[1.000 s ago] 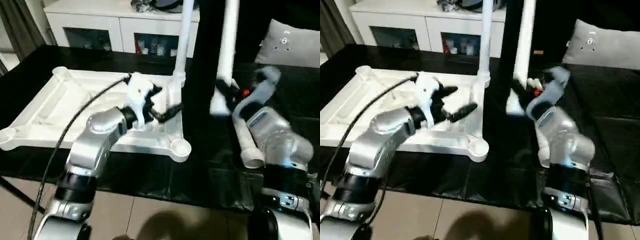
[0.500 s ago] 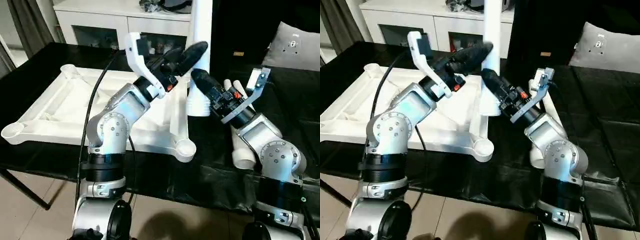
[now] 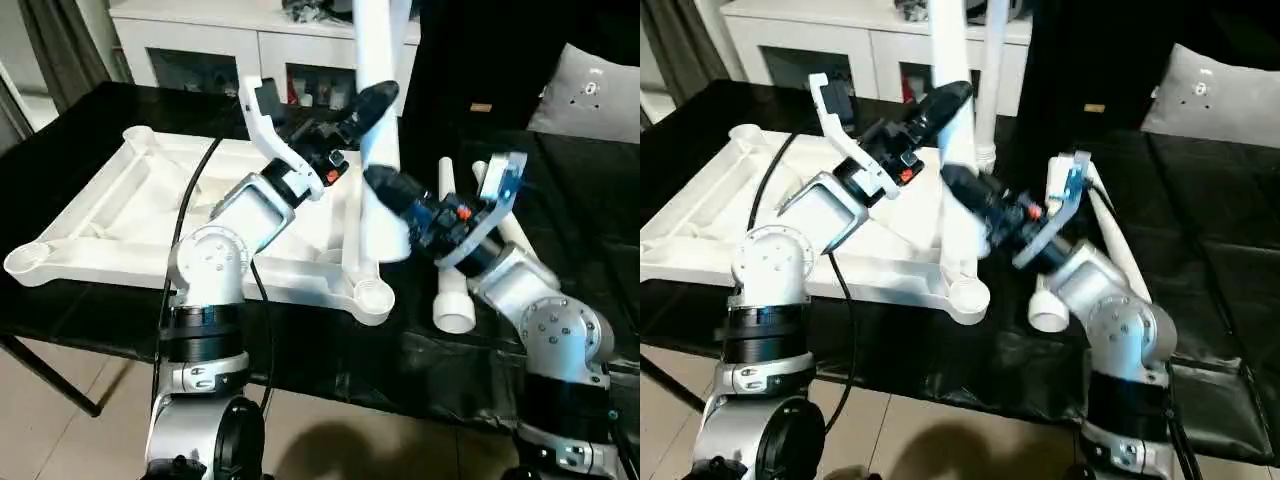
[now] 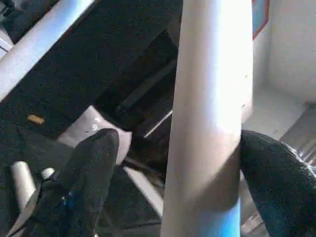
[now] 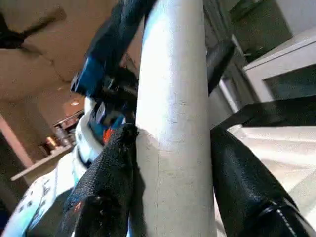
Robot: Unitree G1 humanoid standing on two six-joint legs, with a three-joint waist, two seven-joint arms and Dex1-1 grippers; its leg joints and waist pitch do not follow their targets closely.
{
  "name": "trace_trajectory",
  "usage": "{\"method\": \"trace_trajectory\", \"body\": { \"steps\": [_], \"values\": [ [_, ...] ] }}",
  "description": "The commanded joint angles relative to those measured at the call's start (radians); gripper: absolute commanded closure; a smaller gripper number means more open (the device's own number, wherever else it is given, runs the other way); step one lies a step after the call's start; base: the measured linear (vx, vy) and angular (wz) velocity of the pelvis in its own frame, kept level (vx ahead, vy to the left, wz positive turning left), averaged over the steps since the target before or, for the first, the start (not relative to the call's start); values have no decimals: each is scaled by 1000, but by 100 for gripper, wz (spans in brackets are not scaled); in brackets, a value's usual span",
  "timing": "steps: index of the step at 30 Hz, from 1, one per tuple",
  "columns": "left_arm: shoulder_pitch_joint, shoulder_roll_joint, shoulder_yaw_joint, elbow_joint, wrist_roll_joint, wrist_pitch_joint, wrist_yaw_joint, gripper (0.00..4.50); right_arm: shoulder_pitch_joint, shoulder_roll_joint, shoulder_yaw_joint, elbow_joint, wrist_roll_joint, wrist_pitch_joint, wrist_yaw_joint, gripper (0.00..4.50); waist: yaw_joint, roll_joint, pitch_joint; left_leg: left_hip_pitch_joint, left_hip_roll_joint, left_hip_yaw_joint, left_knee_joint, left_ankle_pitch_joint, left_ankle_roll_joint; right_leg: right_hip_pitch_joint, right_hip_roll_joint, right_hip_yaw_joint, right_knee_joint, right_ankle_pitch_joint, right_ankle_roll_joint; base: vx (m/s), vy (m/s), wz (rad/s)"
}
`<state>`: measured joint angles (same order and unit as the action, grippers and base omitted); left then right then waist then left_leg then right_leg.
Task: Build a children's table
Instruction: Pick table leg
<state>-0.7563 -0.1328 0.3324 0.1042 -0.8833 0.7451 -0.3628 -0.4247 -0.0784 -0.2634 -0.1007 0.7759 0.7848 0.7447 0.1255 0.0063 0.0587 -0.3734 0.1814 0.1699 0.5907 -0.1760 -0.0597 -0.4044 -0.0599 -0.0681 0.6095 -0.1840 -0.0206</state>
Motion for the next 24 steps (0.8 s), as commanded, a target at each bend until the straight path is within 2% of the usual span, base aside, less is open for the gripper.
{"method": "trace_trajectory", "body": {
  "steps": [1, 7, 9, 11, 13, 16, 18, 21, 24],
  "values": [
    [-23, -54, 33, -10, -78, 16, -13, 72, 2, -14, 3, -27, 27, 9, 18, 264, 6, -17, -71, 3, 35, -10, -59, -118, 31, 59, -80, 45, -83, -253, -128, 0, 0, 0],
    [-15, -37, 33, -22, -144, 40, -42, 117, 18, -31, 18, -29, 54, 26, 45, 264, 16, -16, -70, 5, 37, -10, -60, -118, 28, 57, -79, 47, -84, -266, -109, 0, 0, 0],
    [-13, -35, 30, -23, -146, 43, -41, 121, 21, -35, 22, -31, 60, 30, 48, 264, 18, -17, -70, 5, 38, -11, -60, -115, 26, 58, -79, 48, -83, -257, -105, 0, 0, 0],
    [-7, -27, 16, -22, -145, 47, -44, 159, 26, -42, 29, -29, 68, 33, 54, 264, 19, -18, -71, 5, 38, -11, -61, -115, 23, 59, -80, 47, -84, -259, -98, 0, 0, 0],
    [1, -16, -3, -19, -136, 47, -48, 159, 31, -48, 35, -29, 74, 34, 57, 264, 20, -18, -70, 4, 37, -11, -61, -117, 22, 60, -80, 48, -85, -265, -90, 0, 0, 0],
    [11, 1, -29, -21, -119, 41, -64, 198, 34, -52, 37, -29, 78, 36, 58, 264, 21, -19, -69, 4, 36, -11, -62, -118, 18, 59, -80, 48, -88, -287, -74, 0, 0, 0],
    [18, 14, -45, -27, -109, 33, -77, 203, 37, -55, 39, -29, 80, 34, 56, 264, 21, -18, -70, 4, 37, -12, -62, -116, 17, 58, -79, 48, -87, -284, -70, 0, 0, 0],
    [21, 20, -47, -28, -107, 30, -81, 238, 39, -59, 41, -27, 84, 32, 54, 264, 20, -17, -72, 3, 38, -12, -61, -111, 15, 59, -79, 48, -85, -263, -77, 0, 0, 0],
    [23, 24, -47, -28, -110, 27, -82, 250, 40, -66, 45, -25, 90, 29, 53, 264, 19, -18, -70, 4, 37, -12, -62, -115, 15, 58, -79, 48, -84, -265, -82, 0, 0, 0]
  ]
}}
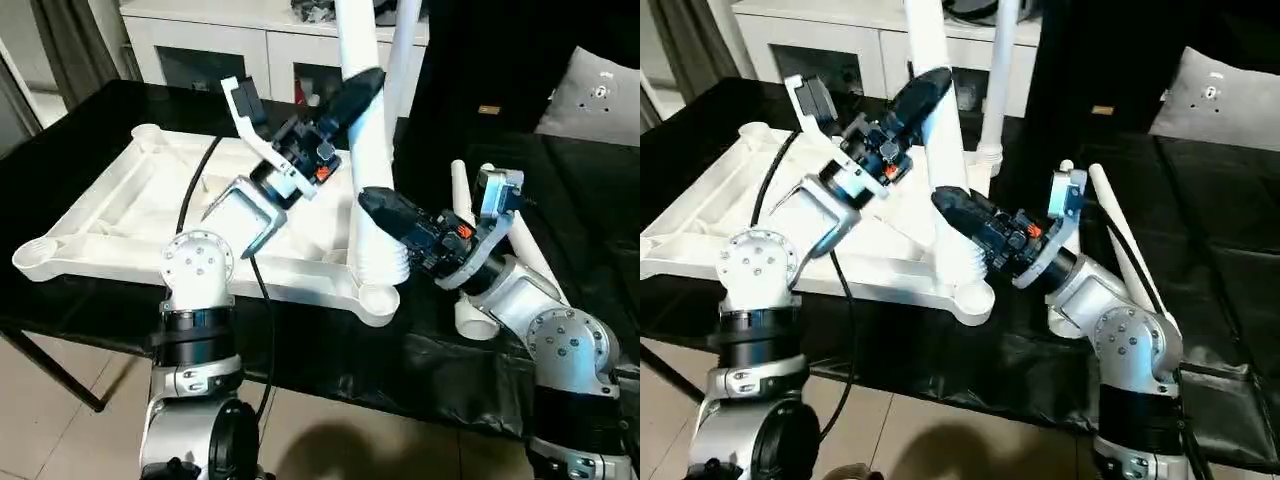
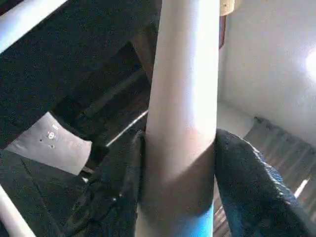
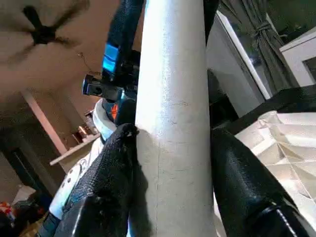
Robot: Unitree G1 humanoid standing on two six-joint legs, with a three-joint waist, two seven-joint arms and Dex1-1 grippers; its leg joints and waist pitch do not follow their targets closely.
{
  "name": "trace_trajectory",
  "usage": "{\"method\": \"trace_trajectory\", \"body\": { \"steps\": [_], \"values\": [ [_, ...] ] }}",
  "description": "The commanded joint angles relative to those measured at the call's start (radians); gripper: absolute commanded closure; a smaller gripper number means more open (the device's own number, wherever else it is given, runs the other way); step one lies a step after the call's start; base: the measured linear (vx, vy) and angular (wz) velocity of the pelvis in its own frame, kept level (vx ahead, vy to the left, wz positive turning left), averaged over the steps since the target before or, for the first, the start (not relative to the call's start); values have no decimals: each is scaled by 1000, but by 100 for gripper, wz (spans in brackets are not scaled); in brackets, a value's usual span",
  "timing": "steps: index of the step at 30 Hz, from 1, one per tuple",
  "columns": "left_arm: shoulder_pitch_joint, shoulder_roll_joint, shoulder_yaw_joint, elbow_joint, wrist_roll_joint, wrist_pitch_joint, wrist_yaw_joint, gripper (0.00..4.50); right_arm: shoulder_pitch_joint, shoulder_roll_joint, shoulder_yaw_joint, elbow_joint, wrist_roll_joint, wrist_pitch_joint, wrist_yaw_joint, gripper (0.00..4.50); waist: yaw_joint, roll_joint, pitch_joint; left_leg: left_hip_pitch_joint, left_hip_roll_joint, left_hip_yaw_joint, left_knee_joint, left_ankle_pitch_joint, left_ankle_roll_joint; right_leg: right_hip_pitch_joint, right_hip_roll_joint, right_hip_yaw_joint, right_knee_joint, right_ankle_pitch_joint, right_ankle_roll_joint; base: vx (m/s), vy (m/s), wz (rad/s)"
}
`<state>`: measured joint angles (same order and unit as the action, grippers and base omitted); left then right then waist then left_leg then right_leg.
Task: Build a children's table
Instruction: Pick table leg
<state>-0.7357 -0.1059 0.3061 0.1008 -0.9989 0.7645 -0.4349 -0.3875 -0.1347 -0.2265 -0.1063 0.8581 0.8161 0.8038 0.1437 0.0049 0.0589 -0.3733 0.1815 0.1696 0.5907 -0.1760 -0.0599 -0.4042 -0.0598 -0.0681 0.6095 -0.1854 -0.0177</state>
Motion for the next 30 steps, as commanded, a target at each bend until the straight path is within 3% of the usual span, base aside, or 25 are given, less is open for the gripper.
{"method": "trace_trajectory", "body": {
  "steps": [1, 12, 14, 19, 26, 28, 30],
  "values": [
    [3, -1, -23, -25, 4, 5, -11, 257, 3, -12, 10, -18, 9, -3, -6, 264, 2, -16, -71, 5, 37, -11, -61, -116, 15, 58, -80, 47, -86, -270, -85, 0, 0, 0],
    [5, 14, -39, -24, 7, -12, -24, 266, 2, -20, 30, -2, -23, -41, -23, 264, 1, -15, -71, 4, 38, -11, -62, -117, 10, 58, -80, 47, -84, -265, -86, 0, 0, 0],
    [5, 18, -42, -24, 14, -15, -25, 266, 1, -19, 28, 1, -21, -38, -26, 194, 1, -13, -71, 4, 38, -12, -62, -118, 10, 59, -79, 48, -84, -262, -86, 0, 0, 0],
    [3, 87, -93, -46, 119, -69, -54, 267, -21, -38, 15, 32, -51, -60, -52, 160, 1, -11, -72, 6, 38, -12, -63, -121, 0, 58, -80, 48, -84, -262, -74, 0, 0, 0],
    [10, 159, -205, -63, 292, -159, -66, 269, -17, -119, 63, 7, -70, -57, 22, 103, 2, -13, -73, 5, 40, -13, -61, -107, 14, 62, -78, 48, -78, -221, -78, 0, 0, 0],
    [18, 183, -264, -74, 360, -206, -89, 269, -29, -173, 110, 28, -141, -71, 24, 82, 2, -14, -73, 5, 39, -13, -61, -103, 6, 61, -79, 49, -78, -234, -71, 0, 0, 0],
    [20, 184, -276, -78, 372, -217, -98, 269, -33, -190, 129, 38, -169, -81, 26, 59, 1, -14, -72, 6, 38, -11, -60, -104, 2, 60, -79, 49, -79, -240, -75, 0, 0, 0]
  ]
}}
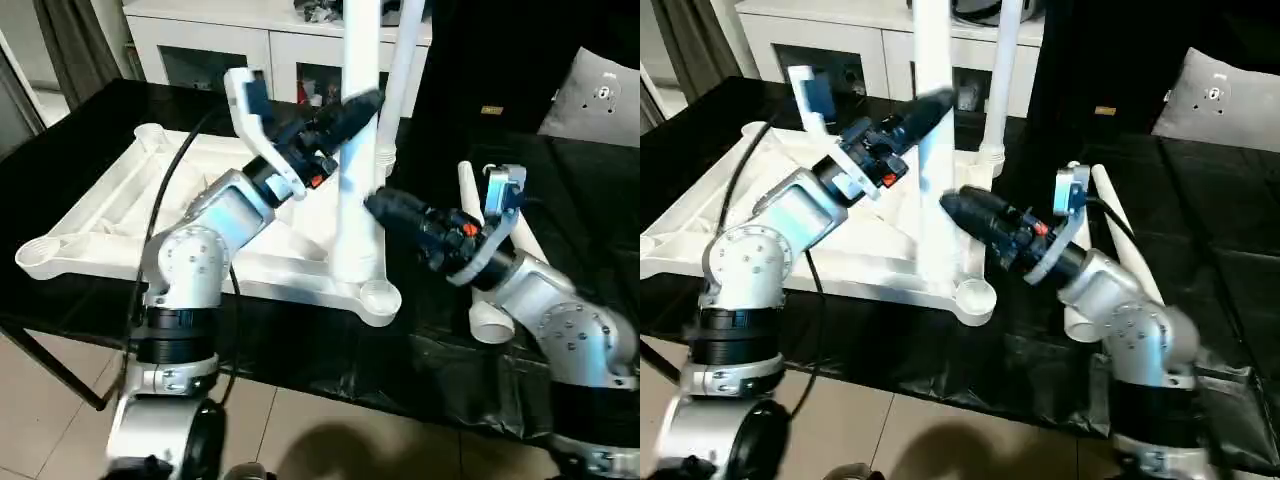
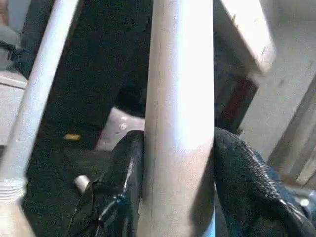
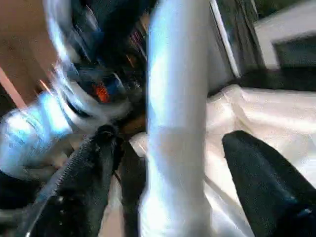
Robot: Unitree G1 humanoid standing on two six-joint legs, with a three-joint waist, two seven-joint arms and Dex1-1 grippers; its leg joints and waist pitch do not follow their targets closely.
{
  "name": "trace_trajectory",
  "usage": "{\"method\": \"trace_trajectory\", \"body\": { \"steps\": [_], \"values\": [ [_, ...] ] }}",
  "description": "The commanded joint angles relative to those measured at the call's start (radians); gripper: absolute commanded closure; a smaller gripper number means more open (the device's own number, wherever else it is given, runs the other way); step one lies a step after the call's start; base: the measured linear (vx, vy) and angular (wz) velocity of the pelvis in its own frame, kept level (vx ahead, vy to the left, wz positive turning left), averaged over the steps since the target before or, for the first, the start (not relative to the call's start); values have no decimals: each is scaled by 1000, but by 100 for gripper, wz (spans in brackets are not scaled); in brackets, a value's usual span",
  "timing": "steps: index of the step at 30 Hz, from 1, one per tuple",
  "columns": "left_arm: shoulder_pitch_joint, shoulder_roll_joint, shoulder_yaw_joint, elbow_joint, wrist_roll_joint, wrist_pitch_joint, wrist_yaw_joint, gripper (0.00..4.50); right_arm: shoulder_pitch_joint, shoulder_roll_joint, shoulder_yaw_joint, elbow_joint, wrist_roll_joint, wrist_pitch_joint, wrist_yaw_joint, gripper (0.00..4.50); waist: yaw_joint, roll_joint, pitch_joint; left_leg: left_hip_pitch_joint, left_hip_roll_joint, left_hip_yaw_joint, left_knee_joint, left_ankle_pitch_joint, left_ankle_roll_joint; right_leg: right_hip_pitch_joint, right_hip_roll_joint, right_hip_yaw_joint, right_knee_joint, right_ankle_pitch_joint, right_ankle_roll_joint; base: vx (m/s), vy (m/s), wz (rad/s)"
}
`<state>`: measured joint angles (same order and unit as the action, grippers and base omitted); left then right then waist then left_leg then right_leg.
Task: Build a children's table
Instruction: Pick table leg
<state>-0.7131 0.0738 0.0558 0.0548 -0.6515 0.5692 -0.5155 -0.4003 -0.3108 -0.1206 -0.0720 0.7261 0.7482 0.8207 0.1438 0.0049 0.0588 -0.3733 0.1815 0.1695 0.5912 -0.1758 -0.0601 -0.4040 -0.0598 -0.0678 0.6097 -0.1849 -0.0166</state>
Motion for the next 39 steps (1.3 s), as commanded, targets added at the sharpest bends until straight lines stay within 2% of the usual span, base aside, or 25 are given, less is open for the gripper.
{"method": "trace_trajectory", "body": {
  "steps": [1, 4, 8, 11, 16, 17, 20, 22, 32, 39],
  "values": [
    [2, 2, -35, -40, 26, -29, -30, 269, -23, -27, 39, 12, -57, -18, 14, 56, 1, -15, -74, 5, 38, -11, -59, -104, 1, 61, -81, 48, -78, -241, -83, 0, 0, 0],
    [21, -2, -55, -63, 18, -37, -69, 269, -31, -45, 62, 27, -62, -18, 36, 56, 0, -16, -74, 4, 39, -10, -57, -101, 13, 62, -81, 49, -75, -219, -113, 0, 0, 0],
    [37, 0, -78, -81, 9, -38, -102, 269, -36, -66, 90, 39, -67, -25, 77, 56, -2, -15, -73, 4, 40, -9, -55, -101, 25, 61, -80, 48, -73, -203, -133, 0, 0, 0],
    [51, 4, -97, -103, 3, -35, -135, 269, -41, -76, 110, 52, -79, -35, 108, 56, -1, -18, -73, 5, 39, -9, -55, -109, 29, 62, -80, 48, -75, -222, -132, 0, 0, 0],
    [75, 8, -130, -137, -7, -22, -183, 269, -49, -84, 130, 67, -69, -33, 158, 56, -3, -16, -72, 6, 41, -9, -56, -122, 29, 59, -79, 48, -76, -241, -136, 0, 0, 0],
    [75, 6, -130, -136, -8, -22, -182, 269, -49, -85, 133, 67, -66, -32, 165, 83, -3, -16, -73, 5, 41, -9, -55, -121, 29, 61, -79, 48, -75, -240, -136, 0, 0, 0],
    [77, 3, -131, -138, -9, -21, -183, 269, -50, -87, 137, 68, -63, -30, 174, 96, -2, -16, -73, 6, 41, -9, -54, -117, 30, 60, -78, 48, -75, -232, -136, 0, 0, 0],
    [73, -3, -137, -131, -4, -23, -186, 269, -47, -89, 148, 67, -64, -24, 189, 126, -2, -17, -73, 5, 41, -10, -54, -115, 32, 61, -79, 47, -74, -230, -137, 0, 0, 0],
    [78, -11, -147, -137, -7, -21, -188, 269, -45, -85, 156, 72, -55, -14, 209, 217, -1, -16, -75, 5, 41, -10, -52, -112, 35, 61, -78, 47, -75, -234, -133, 0, 0, 0],
    [79, -14, -146, -138, -13, -15, -187, 270, -39, -84, 162, 80, -59, -17, 211, 251, -1, -16, -75, 6, 41, -10, -52, -110, 35, 60, -78, 47, -74, -226, -138, 0, 0, 0]
  ]
}}
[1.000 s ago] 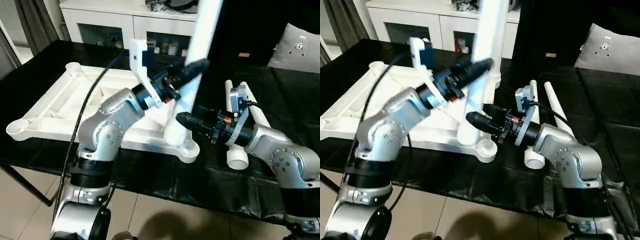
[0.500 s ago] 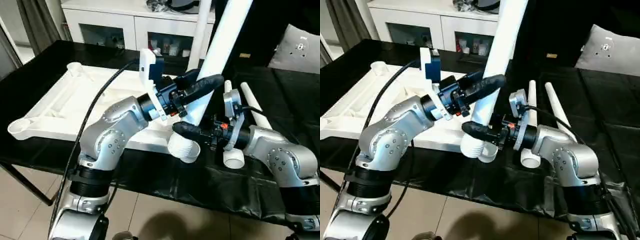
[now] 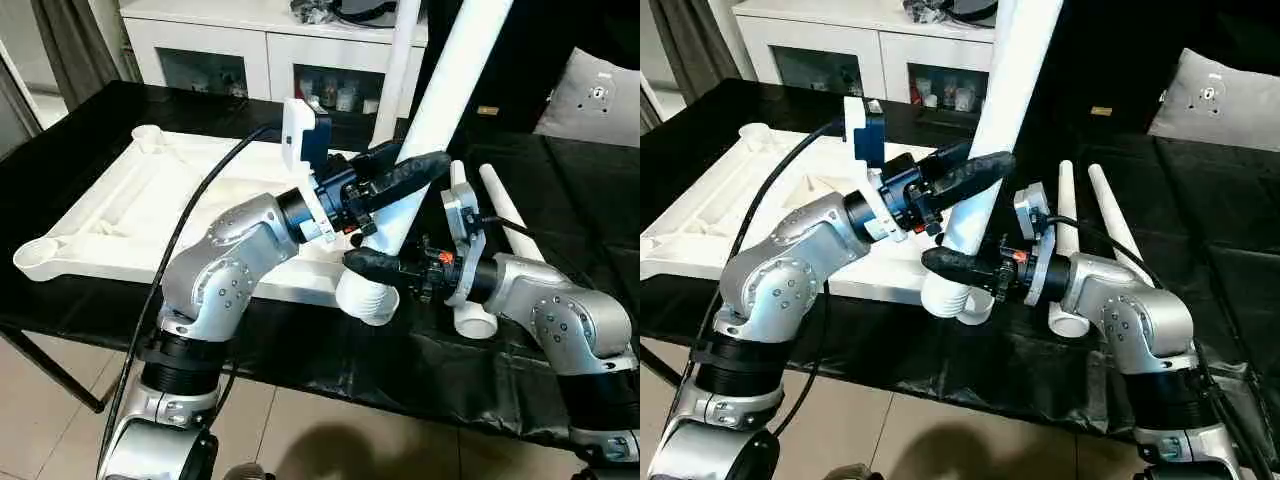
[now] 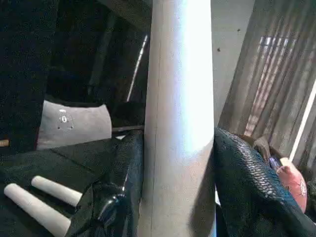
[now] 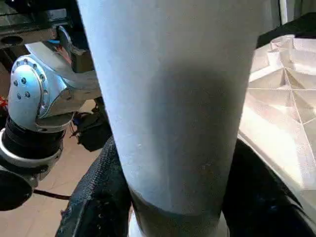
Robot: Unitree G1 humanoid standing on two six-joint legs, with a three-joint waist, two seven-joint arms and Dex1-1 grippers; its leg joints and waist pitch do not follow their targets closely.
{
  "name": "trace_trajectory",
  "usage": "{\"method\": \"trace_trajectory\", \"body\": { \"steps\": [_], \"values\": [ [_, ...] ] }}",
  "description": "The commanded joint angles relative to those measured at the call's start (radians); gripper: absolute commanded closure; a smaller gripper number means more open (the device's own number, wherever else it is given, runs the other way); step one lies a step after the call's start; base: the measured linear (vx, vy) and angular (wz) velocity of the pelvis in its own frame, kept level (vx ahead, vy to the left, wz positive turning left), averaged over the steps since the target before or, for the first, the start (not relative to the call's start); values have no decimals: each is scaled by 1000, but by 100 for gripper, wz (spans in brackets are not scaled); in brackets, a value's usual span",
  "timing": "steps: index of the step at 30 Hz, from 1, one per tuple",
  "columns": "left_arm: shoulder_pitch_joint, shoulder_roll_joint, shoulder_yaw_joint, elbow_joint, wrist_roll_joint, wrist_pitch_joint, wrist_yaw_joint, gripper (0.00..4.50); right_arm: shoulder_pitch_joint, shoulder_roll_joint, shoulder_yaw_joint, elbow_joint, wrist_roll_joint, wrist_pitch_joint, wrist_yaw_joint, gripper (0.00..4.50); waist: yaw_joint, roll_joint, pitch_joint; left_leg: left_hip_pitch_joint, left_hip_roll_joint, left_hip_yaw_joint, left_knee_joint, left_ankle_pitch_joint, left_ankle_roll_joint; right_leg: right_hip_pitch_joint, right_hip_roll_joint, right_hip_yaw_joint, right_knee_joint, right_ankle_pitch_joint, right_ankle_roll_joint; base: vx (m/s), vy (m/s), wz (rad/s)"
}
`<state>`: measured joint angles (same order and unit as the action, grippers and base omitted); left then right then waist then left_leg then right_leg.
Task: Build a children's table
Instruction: Pick table leg
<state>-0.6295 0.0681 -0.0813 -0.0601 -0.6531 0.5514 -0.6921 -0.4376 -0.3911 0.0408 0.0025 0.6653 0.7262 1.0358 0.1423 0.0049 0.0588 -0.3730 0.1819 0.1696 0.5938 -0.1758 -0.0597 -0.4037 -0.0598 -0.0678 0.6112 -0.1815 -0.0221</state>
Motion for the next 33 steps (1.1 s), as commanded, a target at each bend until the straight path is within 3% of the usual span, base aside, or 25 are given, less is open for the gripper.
{"method": "trace_trajectory", "body": {
  "steps": [1, 3, 6, 14, 16, 17, 25, 26, 28, 33],
  "values": [
    [-5, -8, -8, -23, -12, 4, -10, 270, -2, -4, 1, 5, 1, 4, -4, 252, 0, -15, -75, 6, 41, -10, -55, -110, 34, 60, -78, 47, -75, -229, -133, 0, 0, 0],
    [-2, -4, -10, -29, -13, 22, 1, 270, 2, -2, 4, 5, -12, -6, -13, 254, 1, -15, -75, 5, 40, -10, -55, -107, 33, 61, -78, 47, -73, -223, -134, 0, 0, 0],
    [-2, -7, -8, -40, -48, 74, 6, 200, -3, 14, 9, 19, -63, -52, -57, 256, 1, -17, -75, 3, 39, -10, -54, -104, 30, 60, -79, 46, -72, -227, -136, 0, 0, 0],
    [10, -27, -66, -87, -52, 89, -23, 125, -5, 71, 22, 43, -130, -114, -168, 259, 0, -12, -76, 5, 41, -11, -55, -113, 22, 58, -80, 48, -73, -225, -135, 0, 0, 0],
    [12, -42, -71, -91, -69, 106, -15, 120, -8, 84, 20, 48, -146, -111, -202, 259, -2, -12, -75, 5, 40, -11, -56, -117, 18, 58, -78, 47, -73, -223, -138, 0, 0, 0],
    [12, -49, -73, -89, -69, 109, -12, 120, -8, 82, 28, 46, -156, -106, -207, 259, -2, -7, -74, 6, 40, -10, -56, -121, 17, 58, -78, 47, -73, -226, -137, 0, 0, 0],
    [18, -59, -17, -69, -108, 118, -8, 118, 24, 71, 44, 24, -154, -124, -176, 259, -2, -12, -74, 5, 39, -10, -56, -126, 24, 61, -77, 48, -75, -229, -128, 0, 0, 0],
    [23, -55, -2, -69, -123, 127, -15, 99, 31, 77, 38, 19, -148, -128, -178, 259, -1, -13, -74, 5, 39, -10, -56, -126, 25, 60, -78, 48, -75, -231, -129, 0, 0, 0],
    [25, -53, 4, -68, -123, 129, -17, 88, 36, 80, 35, 15, -146, -130, -180, 259, -2, -13, -74, 4, 39, -10, -56, -127, 25, 60, -77, 47, -75, -236, -131, 0, 0, 0],
    [28, -20, -38, -50, -12, 79, -20, 45, 42, 82, 44, 20, -168, -147, -199, 260, -3, -12, -73, 6, 40, -12, -59, -132, 22, 58, -76, 48, -79, -254, -112, 0, 0, 0]
  ]
}}
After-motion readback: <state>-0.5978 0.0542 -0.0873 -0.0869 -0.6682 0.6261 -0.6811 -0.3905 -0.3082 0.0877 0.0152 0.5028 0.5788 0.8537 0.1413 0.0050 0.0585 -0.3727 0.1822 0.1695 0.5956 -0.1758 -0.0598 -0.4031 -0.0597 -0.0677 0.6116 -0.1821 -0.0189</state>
